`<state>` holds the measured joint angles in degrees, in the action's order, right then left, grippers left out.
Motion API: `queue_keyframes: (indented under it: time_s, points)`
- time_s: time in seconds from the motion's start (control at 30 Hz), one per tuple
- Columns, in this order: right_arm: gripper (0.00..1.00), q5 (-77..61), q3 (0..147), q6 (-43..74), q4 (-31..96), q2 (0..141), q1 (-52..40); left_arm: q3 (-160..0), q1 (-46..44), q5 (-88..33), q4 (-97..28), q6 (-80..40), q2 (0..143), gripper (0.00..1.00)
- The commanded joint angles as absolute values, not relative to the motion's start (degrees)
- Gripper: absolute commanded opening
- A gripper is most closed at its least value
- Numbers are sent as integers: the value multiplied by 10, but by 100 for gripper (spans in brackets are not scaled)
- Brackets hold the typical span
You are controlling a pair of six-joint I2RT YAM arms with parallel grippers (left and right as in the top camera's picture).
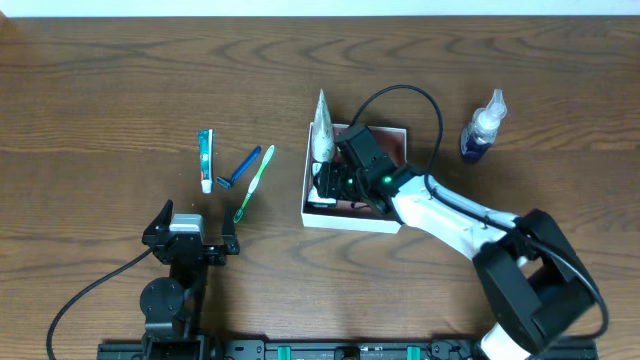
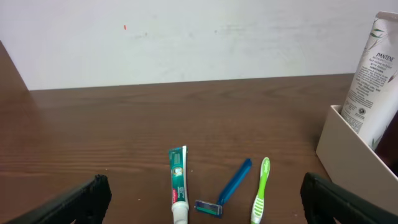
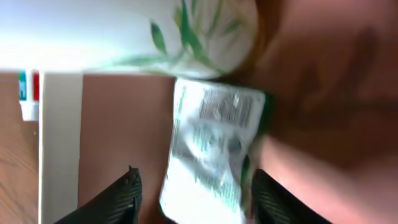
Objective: Pack container
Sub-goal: 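Place the soap bar into the box beside the tube and release, then grasp the clear pump bottle with blue liquid using the right gripper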
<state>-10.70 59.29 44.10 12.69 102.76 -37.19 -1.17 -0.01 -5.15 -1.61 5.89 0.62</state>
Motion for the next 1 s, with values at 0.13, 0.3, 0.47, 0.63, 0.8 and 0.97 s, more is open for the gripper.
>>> queue_keyframes:
  time_s: [0.13, 0.3, 0.47, 0.63, 0.8, 0.97]
  points:
    - [62, -103, 604, 396, 232, 882, -345, -2, 3, -56, -36, 62, 3, 98]
    - [68, -27, 604, 342, 337, 777, -287, -2, 3, -56, -36, 62, 3, 98]
    - [89, 6, 604, 258, 392, 705, -153, -2, 3, -56, -36, 62, 3, 98]
    - [93, -26, 604, 159, 395, 698, -18, -2, 3, -56, -36, 62, 3, 98]
    - [93, -37, 604, 82, 346, 704, 42, -2, 3, -56, -36, 62, 3, 98]
    - [90, -38, 604, 83, 281, 705, 49, -2, 3, -56, -36, 62, 3, 98]
